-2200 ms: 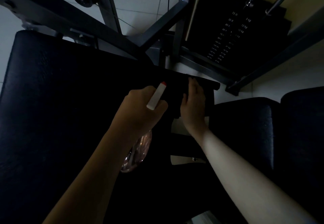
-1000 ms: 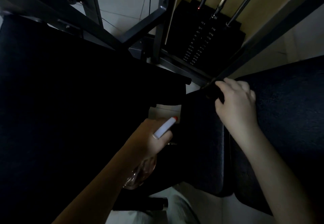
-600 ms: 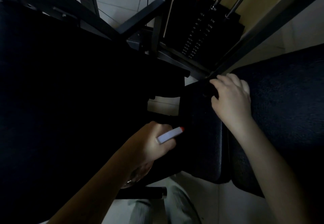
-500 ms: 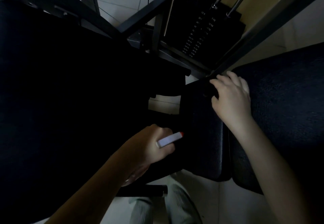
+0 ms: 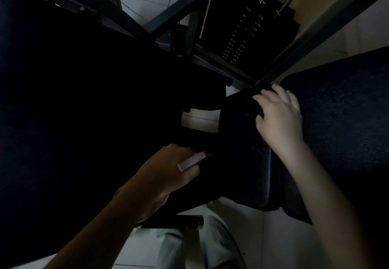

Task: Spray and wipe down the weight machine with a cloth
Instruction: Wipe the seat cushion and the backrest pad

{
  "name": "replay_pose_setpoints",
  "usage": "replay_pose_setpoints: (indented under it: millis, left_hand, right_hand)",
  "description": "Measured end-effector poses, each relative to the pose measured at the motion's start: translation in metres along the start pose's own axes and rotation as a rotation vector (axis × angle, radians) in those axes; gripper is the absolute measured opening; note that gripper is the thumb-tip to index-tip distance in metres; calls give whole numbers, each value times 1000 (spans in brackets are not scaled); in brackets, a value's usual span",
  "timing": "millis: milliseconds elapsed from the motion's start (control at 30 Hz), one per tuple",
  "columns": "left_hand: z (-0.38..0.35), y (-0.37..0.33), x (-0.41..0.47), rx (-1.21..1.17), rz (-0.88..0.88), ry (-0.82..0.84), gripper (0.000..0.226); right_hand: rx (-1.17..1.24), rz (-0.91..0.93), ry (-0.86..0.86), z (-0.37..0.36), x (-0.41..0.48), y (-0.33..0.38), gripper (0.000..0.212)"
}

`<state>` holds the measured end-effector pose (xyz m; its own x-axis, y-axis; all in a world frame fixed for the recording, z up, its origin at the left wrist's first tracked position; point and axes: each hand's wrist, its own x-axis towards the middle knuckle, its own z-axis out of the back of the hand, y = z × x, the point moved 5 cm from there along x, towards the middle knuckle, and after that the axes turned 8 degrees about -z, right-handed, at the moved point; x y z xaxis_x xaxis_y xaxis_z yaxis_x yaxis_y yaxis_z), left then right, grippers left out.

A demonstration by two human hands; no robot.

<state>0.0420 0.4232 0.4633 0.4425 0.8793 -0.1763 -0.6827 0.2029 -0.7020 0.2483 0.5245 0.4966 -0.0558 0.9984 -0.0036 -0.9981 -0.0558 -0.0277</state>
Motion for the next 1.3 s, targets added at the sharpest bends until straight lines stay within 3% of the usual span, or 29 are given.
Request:
replay_pose_setpoints:
  millis: [67, 167, 267, 400, 567, 633, 733, 867, 1000, 1167, 1233, 1300]
  left_hand:
    - [2, 3, 0, -37, 31, -34, 32]
    - [1, 3, 0, -48, -4, -50, 54]
    - [3, 4, 1, -92, -17, -83, 51]
    - [7, 12, 2, -115, 15, -87, 64]
    - [8, 18, 4, -116, 85, -81, 44]
    - [9, 16, 3, -125, 92, -95, 50]
    - [8, 13, 2, -112, 83, -86, 44]
    - [9, 12, 0, -112, 79, -80, 46]
    - [7, 16, 0, -128, 68, -94, 47]
    - [7, 17, 3, -137, 83, -111, 51]
    - [7, 18, 2, -171, 67, -120, 62]
    - [8, 17, 1, -164, 68, -116, 55]
  right_hand:
    - [0, 5, -15, -1, 0, 0, 41]
    - [-3, 27, -59, -6, 3, -2, 40]
    - [-60, 62, -70, -21, 21, 2, 36]
    - [-193, 69, 21, -37, 51, 19, 36]
    - [-281, 165, 143, -49, 13, 32, 39]
    - [-222, 177, 169, -49, -12, 28, 37]
    - [-181, 134, 120, -41, -29, 20, 38]
    - [-300, 59, 34, -35, 7, 19, 43]
    - [-406, 40, 94, -42, 48, 31, 50]
    - [-279, 228, 156, -59, -19, 36, 38]
    - [-159, 228, 187, -52, -41, 28, 42]
    - [-126, 179, 158, -39, -42, 20, 42]
